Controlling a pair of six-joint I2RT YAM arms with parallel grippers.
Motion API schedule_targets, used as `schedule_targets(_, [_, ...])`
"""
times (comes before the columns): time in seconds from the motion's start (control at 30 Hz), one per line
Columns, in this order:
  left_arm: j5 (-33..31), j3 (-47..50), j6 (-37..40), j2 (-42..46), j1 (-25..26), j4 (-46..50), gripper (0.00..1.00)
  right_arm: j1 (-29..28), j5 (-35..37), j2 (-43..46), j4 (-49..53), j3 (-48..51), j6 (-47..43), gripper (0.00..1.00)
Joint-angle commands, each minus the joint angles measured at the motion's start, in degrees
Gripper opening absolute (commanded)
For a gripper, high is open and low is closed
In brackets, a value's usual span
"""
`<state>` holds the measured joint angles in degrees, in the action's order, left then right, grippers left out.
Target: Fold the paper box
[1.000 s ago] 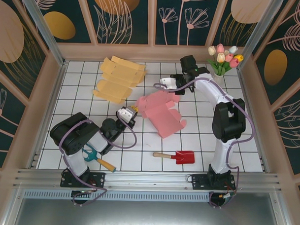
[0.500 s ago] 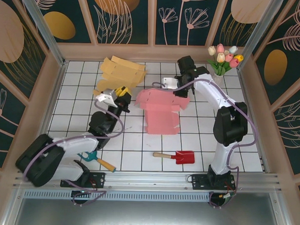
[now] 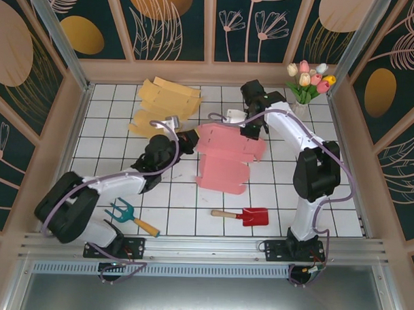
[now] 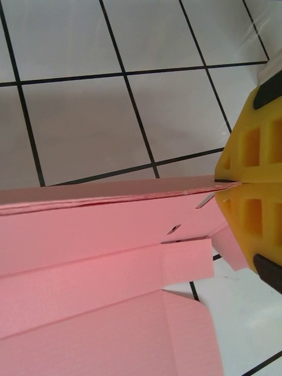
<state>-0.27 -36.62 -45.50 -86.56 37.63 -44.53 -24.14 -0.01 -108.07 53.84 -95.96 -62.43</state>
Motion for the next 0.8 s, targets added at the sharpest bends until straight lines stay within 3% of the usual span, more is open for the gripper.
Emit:
schedule_targets(0.0, [1.5,-4.0,-2.9,-3.8,-0.1,-0.3,0.09,0.6,1.1,2.7,1.8,1.0,0.4,0.00])
schedule_targets(0.37, [-2.1,-13.2,-3.6,-15.3,-1.5,3.8,0.05,0.9,0.0,6.8,-2.9,9.2,-4.0,0.00])
schedule_targets(0.63, [-3.4,-12.4,-3.3,-15.3,-1.9,2.9,0.04,1.9,0.4,10.1,-7.1,13.5,-5.7,0.00])
schedule_targets(0.77, [-0.8,-12.6,-3.7,-15.6,-1.7,2.3,0.04,1.7,0.2,10.3,-7.7,13.6,-5.1,0.00])
